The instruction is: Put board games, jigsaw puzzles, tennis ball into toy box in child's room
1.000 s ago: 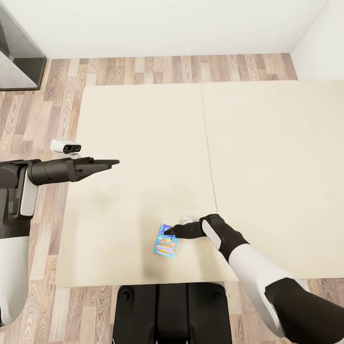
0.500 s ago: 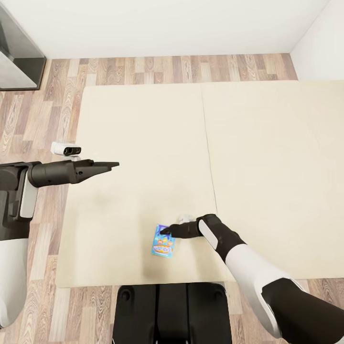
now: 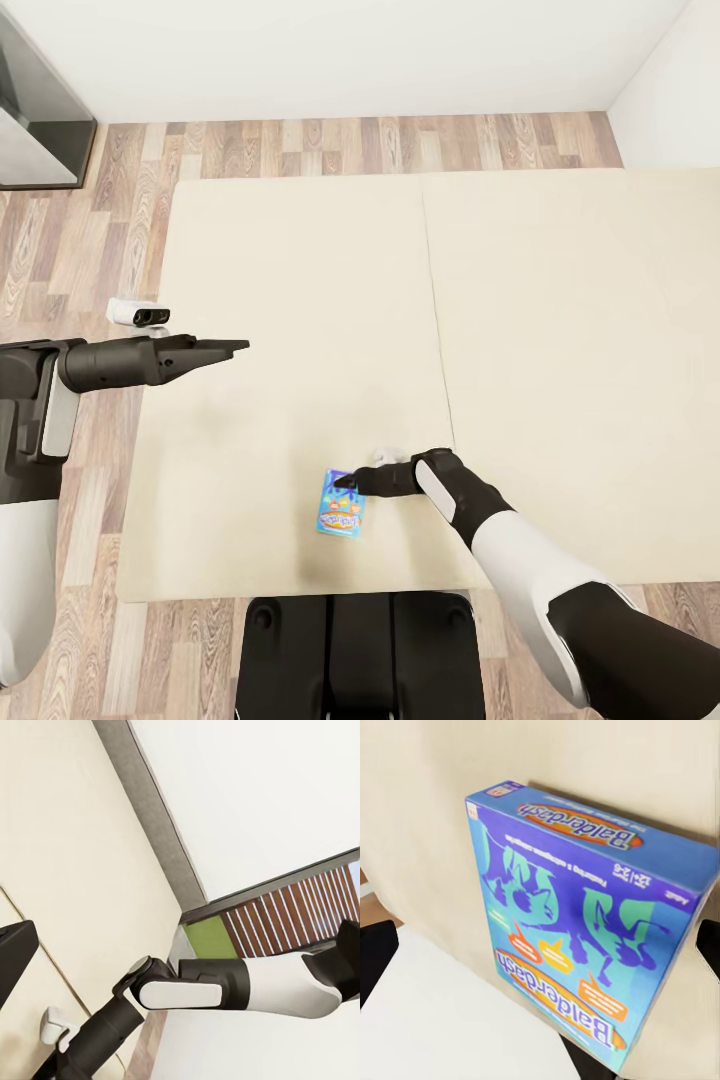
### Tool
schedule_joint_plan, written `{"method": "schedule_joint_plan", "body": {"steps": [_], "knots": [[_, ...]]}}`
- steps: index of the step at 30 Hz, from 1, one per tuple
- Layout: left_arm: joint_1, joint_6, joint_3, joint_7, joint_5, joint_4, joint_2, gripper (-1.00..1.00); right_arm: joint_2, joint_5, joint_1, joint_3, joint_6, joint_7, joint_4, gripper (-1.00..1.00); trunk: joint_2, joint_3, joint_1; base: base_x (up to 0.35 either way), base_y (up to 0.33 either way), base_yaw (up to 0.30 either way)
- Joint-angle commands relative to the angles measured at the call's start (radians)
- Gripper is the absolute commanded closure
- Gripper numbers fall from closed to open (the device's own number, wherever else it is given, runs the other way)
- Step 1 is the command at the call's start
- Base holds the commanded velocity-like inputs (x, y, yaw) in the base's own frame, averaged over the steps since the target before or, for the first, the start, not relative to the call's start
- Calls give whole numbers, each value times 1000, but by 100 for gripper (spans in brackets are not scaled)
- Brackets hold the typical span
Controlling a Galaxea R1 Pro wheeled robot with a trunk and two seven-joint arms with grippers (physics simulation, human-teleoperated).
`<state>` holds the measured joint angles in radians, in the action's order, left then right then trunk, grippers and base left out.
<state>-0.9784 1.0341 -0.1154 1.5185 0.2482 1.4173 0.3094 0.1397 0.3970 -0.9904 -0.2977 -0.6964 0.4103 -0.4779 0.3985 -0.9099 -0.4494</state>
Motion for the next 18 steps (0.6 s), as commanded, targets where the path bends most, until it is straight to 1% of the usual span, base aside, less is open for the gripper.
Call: {"method": "schedule_joint_plan", "body": {"steps": [1,5,11,18], "knots": [[0,11,0,3,0,0,0,-100,-1,-1,-1,-3,1,2,0,-100,2,-1,-1,0,0,0],[0,11,0,3,0,0,0,-100,-2,-1,-1,-6,15,0,0,-100,2,-1,-1,0,0,0],[3,11,0,3,0,0,0,-100,-4,-1,-1,-7,14,-7,2,-100,2,-1,-1,0,0,0],[10,9,0,3,0,0,0,-100,-3,-1,-1,-6,14,-10,28,-100,2,-1,-1,0,0,0]]}}
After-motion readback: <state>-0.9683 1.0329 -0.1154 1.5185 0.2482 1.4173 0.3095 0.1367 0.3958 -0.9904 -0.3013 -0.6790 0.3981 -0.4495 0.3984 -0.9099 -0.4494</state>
